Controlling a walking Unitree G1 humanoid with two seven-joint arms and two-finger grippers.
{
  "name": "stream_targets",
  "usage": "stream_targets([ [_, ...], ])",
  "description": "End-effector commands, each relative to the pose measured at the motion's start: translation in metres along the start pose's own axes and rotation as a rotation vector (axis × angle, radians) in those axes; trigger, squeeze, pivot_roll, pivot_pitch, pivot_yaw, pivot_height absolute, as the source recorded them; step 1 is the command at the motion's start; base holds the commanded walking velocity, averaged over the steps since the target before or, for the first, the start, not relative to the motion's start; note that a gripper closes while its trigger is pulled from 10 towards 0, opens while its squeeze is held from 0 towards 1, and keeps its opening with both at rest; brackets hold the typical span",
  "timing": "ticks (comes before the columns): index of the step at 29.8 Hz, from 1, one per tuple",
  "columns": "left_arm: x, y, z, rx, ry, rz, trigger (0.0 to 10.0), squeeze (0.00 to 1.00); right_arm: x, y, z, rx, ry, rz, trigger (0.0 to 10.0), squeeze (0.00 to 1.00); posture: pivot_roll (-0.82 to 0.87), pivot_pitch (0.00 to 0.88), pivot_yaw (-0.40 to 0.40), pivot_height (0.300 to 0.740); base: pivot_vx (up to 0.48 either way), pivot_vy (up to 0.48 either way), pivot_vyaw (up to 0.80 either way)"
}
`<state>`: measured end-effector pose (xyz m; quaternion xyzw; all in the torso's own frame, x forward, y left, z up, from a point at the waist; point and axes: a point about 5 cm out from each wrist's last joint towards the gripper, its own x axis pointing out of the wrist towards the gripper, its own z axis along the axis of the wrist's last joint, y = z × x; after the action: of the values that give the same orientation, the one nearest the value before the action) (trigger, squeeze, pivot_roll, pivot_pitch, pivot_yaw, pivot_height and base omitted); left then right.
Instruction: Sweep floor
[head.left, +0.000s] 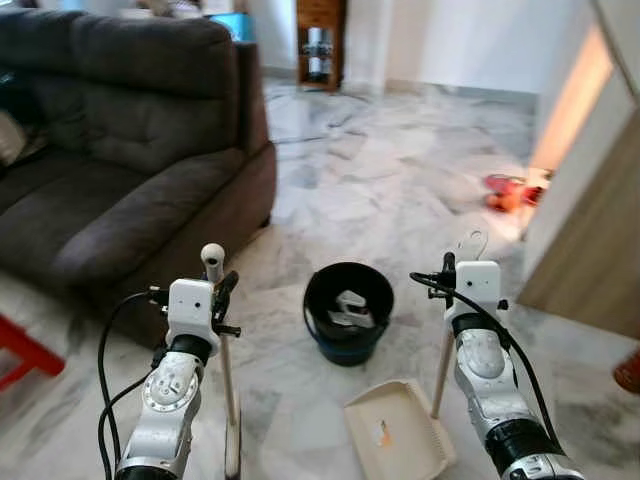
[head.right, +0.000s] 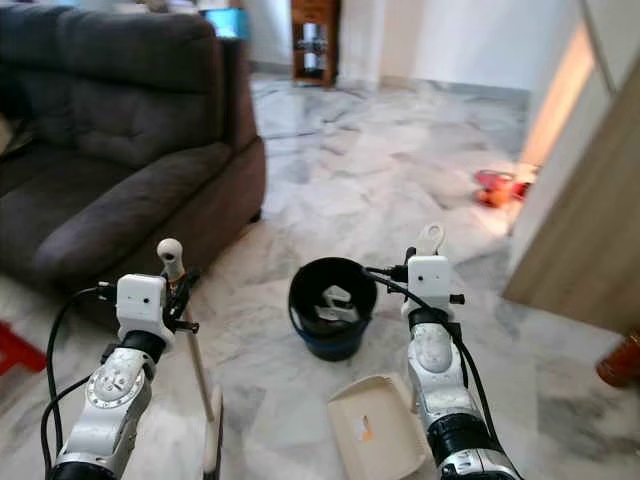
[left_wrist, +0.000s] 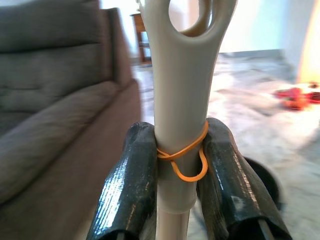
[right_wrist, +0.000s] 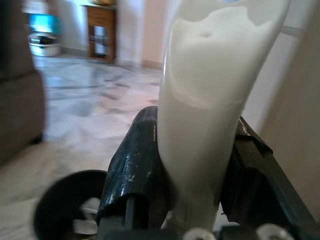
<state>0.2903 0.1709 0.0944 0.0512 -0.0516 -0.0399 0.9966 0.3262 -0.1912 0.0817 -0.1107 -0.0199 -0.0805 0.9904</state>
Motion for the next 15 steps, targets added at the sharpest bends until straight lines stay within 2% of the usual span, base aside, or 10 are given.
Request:
stream_targets([
  [1, 0.006, -0.0012, 0.0103, 0.015, -0.044, -0.012, 10.0, 0.0, 0.0025, -0.0006, 0.0041, 0.005, -0.016, 0.001, 10.0, 0.0, 0.1, 0.0, 0.02, 0.74, 0.0, 0.0, -0.8],
  [10, 0.0054, -0.0025, 0.0078, 0.048, -0.026, -0.013, 10.0, 0.0, 0.0012, 0.0012, 0.0016, 0.001, -0.006, 0.007, 10.0, 0.0, 0.1, 0.0, 0.016, 0.74, 0.0, 0.0, -0.8],
  [15, 0.0057, -0.0027, 0.0075, 0.049, -0.025, -0.013, 10.0, 0.0, 0.0012, 0.0014, 0.0015, 0.001, -0.006, 0.006, 10.0, 0.0, 0.1, 0.0, 0.016, 0.74, 0.0, -0.313, -0.8],
])
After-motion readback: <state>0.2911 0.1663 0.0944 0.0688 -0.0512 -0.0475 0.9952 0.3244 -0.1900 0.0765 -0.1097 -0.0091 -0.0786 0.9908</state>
